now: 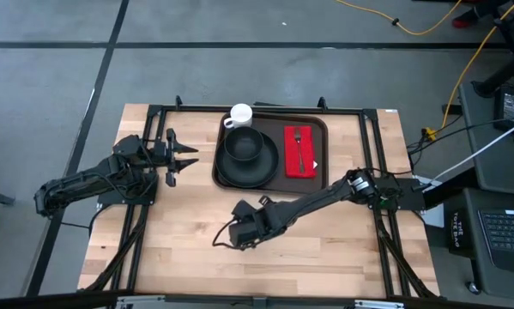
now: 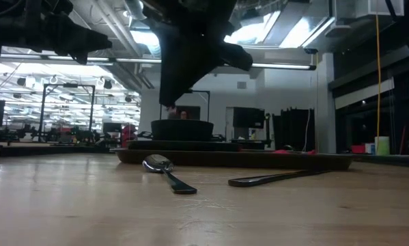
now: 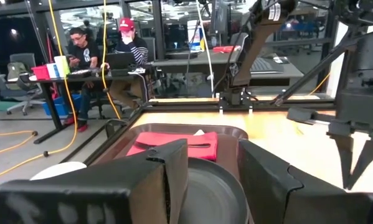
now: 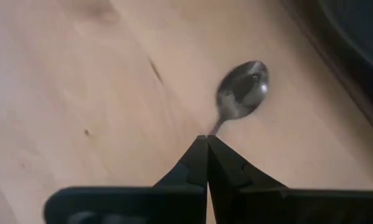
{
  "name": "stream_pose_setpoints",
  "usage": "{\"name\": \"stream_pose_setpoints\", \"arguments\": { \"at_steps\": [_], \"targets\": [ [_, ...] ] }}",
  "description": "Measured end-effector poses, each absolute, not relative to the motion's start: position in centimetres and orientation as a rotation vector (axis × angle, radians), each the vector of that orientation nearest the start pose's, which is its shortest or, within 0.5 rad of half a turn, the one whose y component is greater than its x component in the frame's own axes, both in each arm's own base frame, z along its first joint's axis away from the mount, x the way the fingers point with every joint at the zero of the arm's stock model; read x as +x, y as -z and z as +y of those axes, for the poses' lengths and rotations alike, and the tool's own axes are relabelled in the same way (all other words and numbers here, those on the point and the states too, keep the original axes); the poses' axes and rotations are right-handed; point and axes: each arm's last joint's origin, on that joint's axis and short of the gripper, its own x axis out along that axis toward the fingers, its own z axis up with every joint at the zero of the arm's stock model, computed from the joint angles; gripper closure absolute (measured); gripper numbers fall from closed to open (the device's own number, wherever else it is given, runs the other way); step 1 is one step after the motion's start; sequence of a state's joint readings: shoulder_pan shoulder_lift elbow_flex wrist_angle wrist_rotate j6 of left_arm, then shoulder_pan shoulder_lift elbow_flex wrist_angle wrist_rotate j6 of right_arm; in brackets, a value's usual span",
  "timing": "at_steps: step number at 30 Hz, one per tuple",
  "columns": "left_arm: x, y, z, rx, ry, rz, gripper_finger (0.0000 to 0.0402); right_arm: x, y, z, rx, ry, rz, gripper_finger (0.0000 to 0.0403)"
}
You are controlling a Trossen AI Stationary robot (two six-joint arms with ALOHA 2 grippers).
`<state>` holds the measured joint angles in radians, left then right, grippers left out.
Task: Set up tray
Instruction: Put the black spoon on the red napkin to the left of the black fork
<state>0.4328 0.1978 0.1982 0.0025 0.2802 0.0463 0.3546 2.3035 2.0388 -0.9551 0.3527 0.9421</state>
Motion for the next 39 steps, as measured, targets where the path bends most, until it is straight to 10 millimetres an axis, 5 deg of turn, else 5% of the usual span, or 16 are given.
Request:
{"name": "stream_pose_setpoints", "arguments": {
  "at_steps": [13,27,39],
  "targets": [
    [9.57,-21.58,3.54,0.047,-0.152,0.000,0.0272,45.68,-20.17,16.60,0.455,0.496,1.002,0.0364],
    [9.56,-21.59,3.61,0.048,-0.177,0.000,0.0272,45.70,-19.74,16.46,0.443,0.547,0.983,0.0268],
    [9.56,-21.59,3.61,0.049,-0.177,0.000,0.0272,45.33,-19.50,16.19,0.472,0.641,0.970,0.0260]
  ]
}}
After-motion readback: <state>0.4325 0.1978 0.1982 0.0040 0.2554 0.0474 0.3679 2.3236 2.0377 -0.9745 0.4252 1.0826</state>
